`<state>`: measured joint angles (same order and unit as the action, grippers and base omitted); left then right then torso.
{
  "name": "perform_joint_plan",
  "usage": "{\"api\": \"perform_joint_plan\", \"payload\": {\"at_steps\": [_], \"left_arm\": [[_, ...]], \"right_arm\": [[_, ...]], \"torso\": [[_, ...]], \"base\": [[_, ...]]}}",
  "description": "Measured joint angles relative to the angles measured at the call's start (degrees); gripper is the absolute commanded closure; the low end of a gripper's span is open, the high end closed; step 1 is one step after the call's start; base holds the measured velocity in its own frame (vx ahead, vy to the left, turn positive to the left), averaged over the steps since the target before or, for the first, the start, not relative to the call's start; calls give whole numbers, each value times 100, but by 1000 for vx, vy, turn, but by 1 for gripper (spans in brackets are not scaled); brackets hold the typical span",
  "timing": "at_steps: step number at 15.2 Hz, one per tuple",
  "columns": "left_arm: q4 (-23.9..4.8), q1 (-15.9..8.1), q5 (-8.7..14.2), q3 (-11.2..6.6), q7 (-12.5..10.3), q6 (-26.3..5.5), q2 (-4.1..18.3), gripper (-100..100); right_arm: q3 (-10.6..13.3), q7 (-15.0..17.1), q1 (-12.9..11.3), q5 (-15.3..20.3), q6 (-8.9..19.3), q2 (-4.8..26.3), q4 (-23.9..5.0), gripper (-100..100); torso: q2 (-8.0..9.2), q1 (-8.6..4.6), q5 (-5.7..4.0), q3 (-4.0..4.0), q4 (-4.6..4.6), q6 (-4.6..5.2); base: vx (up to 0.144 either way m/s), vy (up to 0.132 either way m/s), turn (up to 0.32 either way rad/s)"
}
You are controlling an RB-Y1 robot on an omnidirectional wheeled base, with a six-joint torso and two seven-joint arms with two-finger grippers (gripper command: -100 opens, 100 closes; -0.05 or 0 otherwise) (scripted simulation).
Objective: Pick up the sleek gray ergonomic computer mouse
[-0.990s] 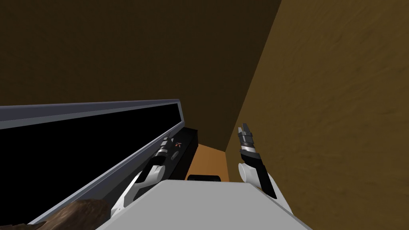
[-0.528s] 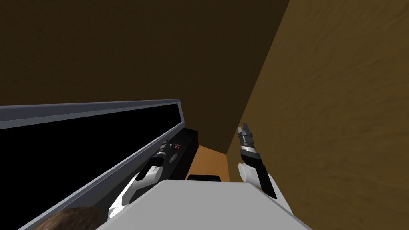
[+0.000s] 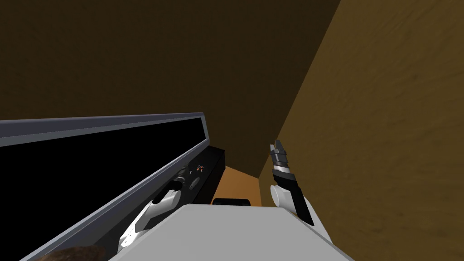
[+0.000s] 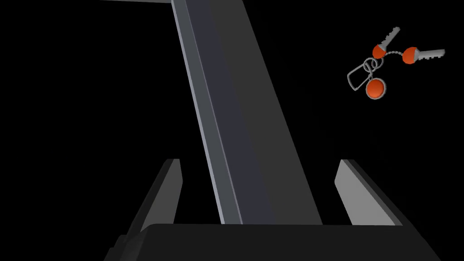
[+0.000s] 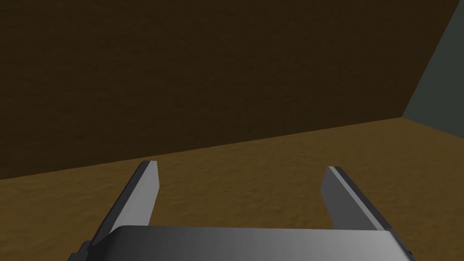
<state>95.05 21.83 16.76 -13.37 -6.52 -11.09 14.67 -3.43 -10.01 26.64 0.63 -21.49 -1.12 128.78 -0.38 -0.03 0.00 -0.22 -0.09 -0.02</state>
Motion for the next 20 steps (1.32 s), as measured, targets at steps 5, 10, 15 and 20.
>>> {"api": "perform_joint_plan", "payload": {"at_steps": [5, 10, 15, 20], "left_arm": [[-563, -140, 154, -147, -182, -538, 127, -100], [-1055, -203, 305, -318, -387, -1125, 218, -100], [-1526, -290, 465, -460, -567, -1649, 340, -100], [-2017, -339, 734, -623, -763, -2255, 513, -100]], "right_arm": [[0, 0, 0, 0, 0, 0, 0, 0], [0, 0, 0, 0, 0, 0, 0, 0], [0, 0, 0, 0, 0, 0, 0, 0], [0, 0, 0, 0, 0, 0, 0, 0]], "torso": [[-2, 1, 0, -1, 0, 1], [-6, -3, 0, -4, -2, 1], [-4, 0, 0, -2, -1, 1], [-10, -1, 0, -6, -2, 1]], "base": [[91, -27, 52], [93, -25, 53], [96, -28, 57], [106, -29, 54]]}}
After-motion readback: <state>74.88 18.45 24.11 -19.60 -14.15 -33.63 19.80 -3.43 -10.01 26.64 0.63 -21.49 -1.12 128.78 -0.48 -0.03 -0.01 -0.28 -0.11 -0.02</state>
